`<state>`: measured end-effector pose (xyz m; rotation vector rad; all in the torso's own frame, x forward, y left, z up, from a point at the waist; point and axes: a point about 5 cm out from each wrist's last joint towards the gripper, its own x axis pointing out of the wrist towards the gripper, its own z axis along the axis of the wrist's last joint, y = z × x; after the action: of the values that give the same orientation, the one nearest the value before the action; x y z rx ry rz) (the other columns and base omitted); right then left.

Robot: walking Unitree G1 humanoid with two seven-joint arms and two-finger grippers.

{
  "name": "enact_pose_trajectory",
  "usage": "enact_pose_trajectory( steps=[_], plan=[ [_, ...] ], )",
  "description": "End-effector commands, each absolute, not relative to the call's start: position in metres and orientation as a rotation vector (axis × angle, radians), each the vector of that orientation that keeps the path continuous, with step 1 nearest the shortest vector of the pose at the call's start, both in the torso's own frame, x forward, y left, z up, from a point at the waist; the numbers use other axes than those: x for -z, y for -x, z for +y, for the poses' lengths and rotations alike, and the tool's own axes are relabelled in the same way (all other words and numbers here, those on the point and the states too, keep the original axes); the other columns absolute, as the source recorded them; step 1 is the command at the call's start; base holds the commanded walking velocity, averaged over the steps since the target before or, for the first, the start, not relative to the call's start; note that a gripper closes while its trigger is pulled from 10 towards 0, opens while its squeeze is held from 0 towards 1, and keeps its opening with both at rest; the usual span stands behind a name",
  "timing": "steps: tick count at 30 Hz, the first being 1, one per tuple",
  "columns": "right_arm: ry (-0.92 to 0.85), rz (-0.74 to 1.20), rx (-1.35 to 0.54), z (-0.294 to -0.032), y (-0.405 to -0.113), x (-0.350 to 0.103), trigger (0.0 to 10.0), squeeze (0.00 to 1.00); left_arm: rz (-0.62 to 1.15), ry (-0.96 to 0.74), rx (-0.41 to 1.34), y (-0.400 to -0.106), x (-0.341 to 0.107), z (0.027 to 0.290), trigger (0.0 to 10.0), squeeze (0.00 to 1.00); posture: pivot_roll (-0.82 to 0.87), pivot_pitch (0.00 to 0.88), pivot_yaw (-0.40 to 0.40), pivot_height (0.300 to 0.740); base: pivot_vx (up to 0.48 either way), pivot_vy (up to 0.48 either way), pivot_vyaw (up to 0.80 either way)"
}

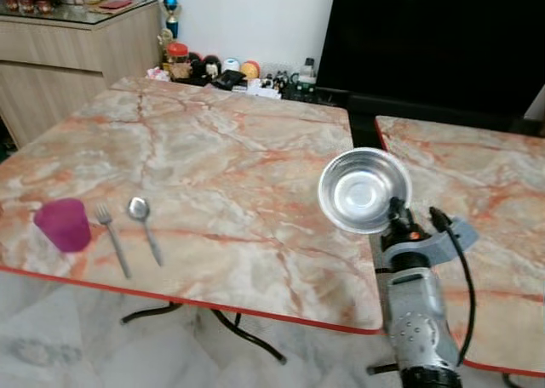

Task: Setting the table

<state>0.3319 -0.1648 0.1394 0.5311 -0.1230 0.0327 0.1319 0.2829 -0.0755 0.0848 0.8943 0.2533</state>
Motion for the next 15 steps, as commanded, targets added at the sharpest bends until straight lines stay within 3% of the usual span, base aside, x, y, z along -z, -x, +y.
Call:
enact_pose_trajectory(
  steps=[1,3,8,13,15],
  plan=[
    [-0.413,-0.160,-0.018,-0.188,-0.329,-0.147,10.0,0.00,0.899,-0.076,-0.255,-0.131,0.076,0.282,10.0,0.00,0.12,0.000,-0.064,0.740,0.000,-0.469,0.00],
    [-0.273,-0.170,-0.028,-0.213,-0.325,-0.153,10.0,0.00,0.900,-0.078,-0.260,-0.130,0.076,0.283,10.0,0.00,0.11,0.001,-0.065,0.740,0.000,-0.471,0.00],
    [-0.225,-0.182,0.031,-0.245,-0.318,-0.164,10.0,0.00,0.904,-0.079,-0.259,-0.130,0.077,0.282,10.0,0.00,0.09,0.016,-0.065,0.740,0.000,-0.470,0.00],
    [-0.280,-0.181,0.062,-0.244,-0.318,-0.161,10.0,0.00,0.905,-0.082,-0.248,-0.131,0.078,0.278,10.0,0.00,0.09,0.022,-0.061,0.740,0.000,-0.472,0.00],
    [-0.298,-0.168,0.039,-0.231,-0.318,-0.155,10.0,0.00,0.904,-0.091,-0.230,-0.133,0.078,0.276,10.0,0.00,0.10,0.023,-0.061,0.740,0.000,-0.471,0.00]
  ],
)
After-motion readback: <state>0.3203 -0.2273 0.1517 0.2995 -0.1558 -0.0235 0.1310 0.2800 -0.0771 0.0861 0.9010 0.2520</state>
